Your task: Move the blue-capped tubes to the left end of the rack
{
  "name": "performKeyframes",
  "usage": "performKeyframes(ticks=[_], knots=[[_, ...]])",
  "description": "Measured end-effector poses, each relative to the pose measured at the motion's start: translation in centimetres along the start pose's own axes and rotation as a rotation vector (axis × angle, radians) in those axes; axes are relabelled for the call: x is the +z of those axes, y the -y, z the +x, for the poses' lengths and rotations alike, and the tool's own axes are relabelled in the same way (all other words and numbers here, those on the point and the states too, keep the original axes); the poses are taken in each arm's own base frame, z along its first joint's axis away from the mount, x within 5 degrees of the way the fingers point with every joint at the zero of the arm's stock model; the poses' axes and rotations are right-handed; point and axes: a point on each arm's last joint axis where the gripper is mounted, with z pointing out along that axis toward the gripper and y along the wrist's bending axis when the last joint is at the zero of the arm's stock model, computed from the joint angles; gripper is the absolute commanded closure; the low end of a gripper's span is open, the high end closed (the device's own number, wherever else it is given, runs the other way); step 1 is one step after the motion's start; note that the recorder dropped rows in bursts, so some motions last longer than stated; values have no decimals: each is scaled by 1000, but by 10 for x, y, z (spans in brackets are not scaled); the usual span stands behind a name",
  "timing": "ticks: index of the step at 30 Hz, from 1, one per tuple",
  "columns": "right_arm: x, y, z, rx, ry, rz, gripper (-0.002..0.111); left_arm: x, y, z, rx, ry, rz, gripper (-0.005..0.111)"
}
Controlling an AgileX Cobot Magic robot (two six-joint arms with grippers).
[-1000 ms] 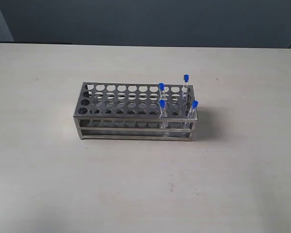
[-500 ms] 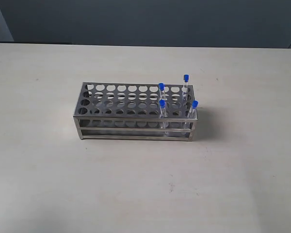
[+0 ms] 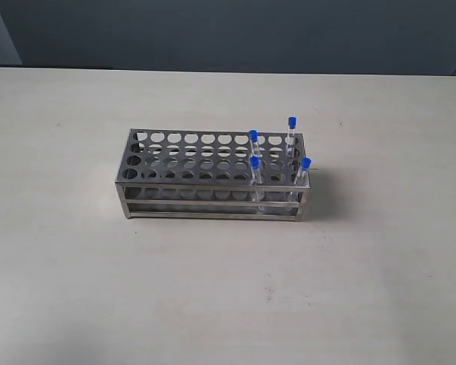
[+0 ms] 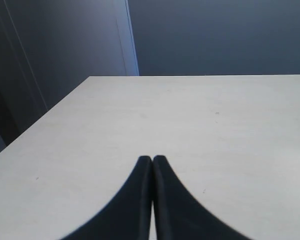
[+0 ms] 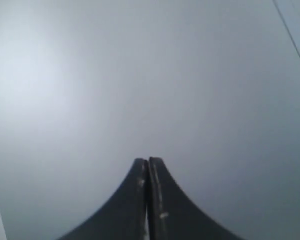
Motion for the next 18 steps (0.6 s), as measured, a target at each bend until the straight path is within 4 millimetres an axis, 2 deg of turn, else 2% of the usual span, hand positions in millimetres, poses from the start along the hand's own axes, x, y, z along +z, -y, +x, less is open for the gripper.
performKeyframes(ticks=[3, 6, 8, 11, 12, 14, 16, 18], knots=[[26, -20, -28, -100, 42, -99, 109, 0, 0, 0, 0, 0, 0, 106], [67, -41, -58, -210, 61, -179, 109, 0, 0, 0, 0, 0, 0, 106], [106, -54, -76, -292, 48, -216, 109, 0, 0, 0, 0, 0, 0, 106], [160, -61, -84, -381, -36, -212, 109, 0, 0, 0, 0, 0, 0, 106], [175, -59, -79, -391, -76, -200, 109, 0, 0, 0, 0, 0, 0, 106], [197, -51, -54, -400, -183, -179, 109, 0, 0, 0, 0, 0, 0, 106], [204, -38, -16, -388, -301, -167, 109, 0, 0, 0, 0, 0, 0, 106], [197, -24, 28, -364, -406, -178, 109, 0, 0, 0, 0, 0, 0, 106]])
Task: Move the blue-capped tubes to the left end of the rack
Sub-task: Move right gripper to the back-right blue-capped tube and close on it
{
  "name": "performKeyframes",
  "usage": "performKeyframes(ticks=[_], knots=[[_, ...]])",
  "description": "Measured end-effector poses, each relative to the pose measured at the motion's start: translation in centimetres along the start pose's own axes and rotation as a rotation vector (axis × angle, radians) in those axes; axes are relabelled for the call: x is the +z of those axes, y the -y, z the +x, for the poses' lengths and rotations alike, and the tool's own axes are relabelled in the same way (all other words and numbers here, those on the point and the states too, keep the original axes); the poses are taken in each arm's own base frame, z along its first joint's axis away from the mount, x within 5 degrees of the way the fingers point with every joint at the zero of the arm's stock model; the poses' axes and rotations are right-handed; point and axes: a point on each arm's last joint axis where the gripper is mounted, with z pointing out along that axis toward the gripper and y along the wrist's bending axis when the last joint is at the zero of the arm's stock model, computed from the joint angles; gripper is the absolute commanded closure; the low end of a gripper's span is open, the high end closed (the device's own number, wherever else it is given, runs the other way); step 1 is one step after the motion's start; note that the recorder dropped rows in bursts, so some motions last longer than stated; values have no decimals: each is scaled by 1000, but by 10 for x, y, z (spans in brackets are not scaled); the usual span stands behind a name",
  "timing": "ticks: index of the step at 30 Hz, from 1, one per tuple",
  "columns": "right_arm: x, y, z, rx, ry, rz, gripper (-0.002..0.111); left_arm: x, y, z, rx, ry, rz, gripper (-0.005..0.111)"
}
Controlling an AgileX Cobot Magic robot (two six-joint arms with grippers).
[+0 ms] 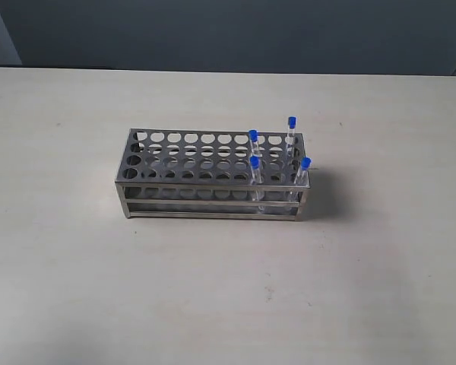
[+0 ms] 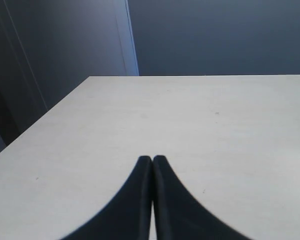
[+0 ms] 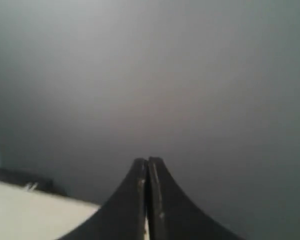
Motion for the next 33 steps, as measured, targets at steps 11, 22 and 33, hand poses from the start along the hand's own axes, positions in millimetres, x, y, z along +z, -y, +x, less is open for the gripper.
performKeyframes(ticks=[11, 22, 33], knots=[[-37, -21, 151, 95, -252, -89, 107, 0, 0, 0, 0, 0, 0, 106], [-18, -45, 135, -28, -166, -398, 51, 0, 0, 0, 0, 0, 0, 106], [46, -69, 168, 3, -373, -415, 51, 0, 0, 0, 0, 0, 0, 106]])
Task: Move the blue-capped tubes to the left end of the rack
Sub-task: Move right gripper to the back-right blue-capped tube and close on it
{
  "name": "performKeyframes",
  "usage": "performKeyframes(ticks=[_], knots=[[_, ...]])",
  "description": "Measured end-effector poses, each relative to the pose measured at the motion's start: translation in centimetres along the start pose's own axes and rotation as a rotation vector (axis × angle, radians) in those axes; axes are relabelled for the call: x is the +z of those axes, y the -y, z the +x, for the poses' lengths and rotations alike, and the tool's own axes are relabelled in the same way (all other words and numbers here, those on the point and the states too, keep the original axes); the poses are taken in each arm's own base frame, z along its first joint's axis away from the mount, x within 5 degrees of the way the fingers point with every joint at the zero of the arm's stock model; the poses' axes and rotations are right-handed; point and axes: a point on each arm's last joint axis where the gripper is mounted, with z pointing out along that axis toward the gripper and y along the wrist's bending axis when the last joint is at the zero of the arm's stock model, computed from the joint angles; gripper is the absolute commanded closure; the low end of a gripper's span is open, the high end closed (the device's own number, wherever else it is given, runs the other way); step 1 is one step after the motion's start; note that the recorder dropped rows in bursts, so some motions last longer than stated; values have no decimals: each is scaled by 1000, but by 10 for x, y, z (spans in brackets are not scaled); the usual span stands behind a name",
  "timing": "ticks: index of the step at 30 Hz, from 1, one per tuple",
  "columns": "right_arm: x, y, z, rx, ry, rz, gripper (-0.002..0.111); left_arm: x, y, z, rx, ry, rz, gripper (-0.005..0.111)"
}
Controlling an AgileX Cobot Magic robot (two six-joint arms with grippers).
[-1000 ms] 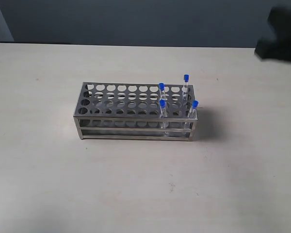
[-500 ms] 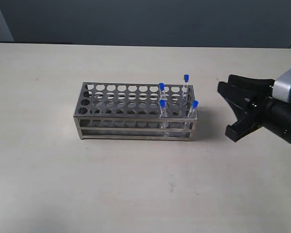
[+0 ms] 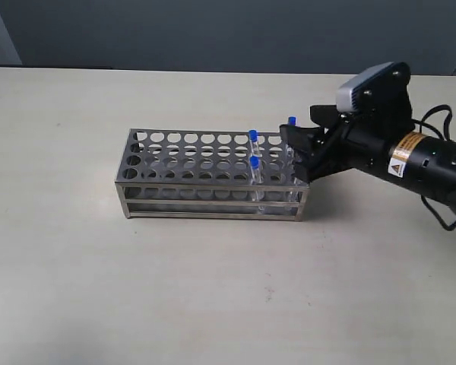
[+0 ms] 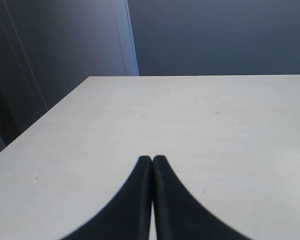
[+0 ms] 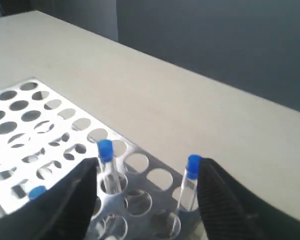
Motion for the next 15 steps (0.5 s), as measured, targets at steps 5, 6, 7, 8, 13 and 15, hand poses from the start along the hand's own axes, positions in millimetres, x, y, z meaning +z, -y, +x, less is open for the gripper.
performKeyframes(ticks=[5, 6, 7, 8, 13, 15], knots=[[17, 6, 31, 67, -102, 22, 52, 0, 0, 0, 0, 0, 0, 106], [19, 5, 36, 73, -113, 17, 52, 0, 0, 0, 0, 0, 0, 106], [21, 5, 41, 81, -122, 12, 53, 0, 0, 0, 0, 0, 0, 106], [22, 4, 43, 86, -114, 6, 61, 0, 0, 0, 0, 0, 0, 106], [24, 4, 44, 110, -98, 5, 104, 0, 0, 0, 0, 0, 0, 106], [24, 4, 45, 116, -98, 7, 108, 0, 0, 0, 0, 0, 0, 106]])
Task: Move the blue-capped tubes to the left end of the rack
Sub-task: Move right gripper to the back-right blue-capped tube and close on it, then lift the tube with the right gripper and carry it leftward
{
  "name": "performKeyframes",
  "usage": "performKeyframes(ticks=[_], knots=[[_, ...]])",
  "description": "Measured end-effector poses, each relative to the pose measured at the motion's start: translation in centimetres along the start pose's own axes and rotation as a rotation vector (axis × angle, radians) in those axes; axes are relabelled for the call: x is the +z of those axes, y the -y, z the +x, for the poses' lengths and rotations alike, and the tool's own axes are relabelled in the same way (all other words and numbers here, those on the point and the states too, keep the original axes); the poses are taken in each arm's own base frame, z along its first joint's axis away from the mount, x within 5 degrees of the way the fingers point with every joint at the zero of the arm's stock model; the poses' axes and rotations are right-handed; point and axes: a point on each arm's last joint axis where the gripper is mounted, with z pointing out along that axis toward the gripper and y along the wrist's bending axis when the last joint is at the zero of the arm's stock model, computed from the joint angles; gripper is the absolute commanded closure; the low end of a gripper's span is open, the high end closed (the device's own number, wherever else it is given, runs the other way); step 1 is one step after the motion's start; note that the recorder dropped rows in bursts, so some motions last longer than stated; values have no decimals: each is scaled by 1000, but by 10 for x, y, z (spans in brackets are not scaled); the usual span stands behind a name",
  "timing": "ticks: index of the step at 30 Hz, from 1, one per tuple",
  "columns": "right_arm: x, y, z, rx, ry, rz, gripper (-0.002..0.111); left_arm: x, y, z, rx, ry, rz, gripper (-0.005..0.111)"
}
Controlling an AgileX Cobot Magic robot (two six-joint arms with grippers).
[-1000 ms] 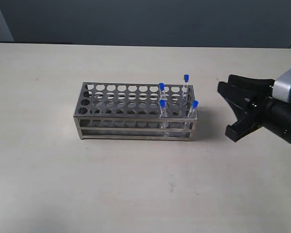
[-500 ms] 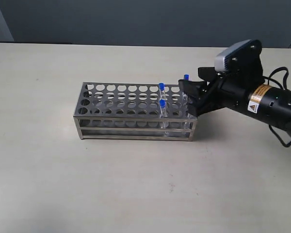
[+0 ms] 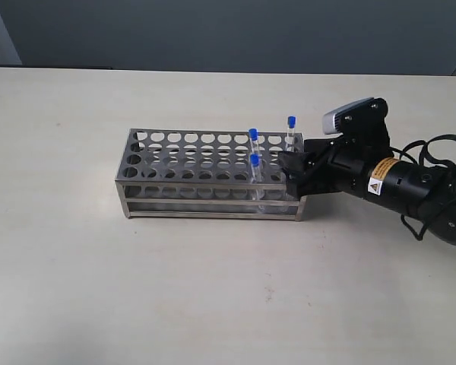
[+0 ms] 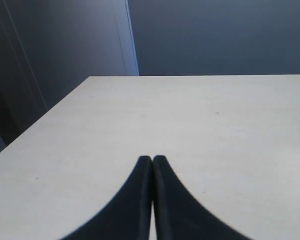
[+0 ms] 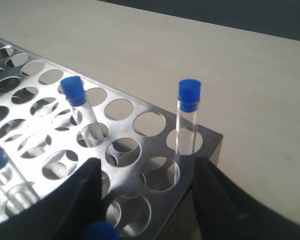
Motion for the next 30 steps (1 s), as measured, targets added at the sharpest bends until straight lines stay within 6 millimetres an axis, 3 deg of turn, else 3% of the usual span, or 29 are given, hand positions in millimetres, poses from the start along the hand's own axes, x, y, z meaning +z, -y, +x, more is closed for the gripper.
performKeyframes(ticks=[9, 21, 25, 30], knots=[[-1, -2, -1, -17, -11, -20, 108, 0, 0, 0, 0, 0, 0, 106], [-19, -15, -33, -110, 37, -55, 108, 0, 0, 0, 0, 0, 0, 106], [-31, -17, -51, -122, 73, -35, 108, 0, 0, 0, 0, 0, 0, 106], [-35, -19, -89, -132, 143, -44, 108, 0, 0, 0, 0, 0, 0, 106]])
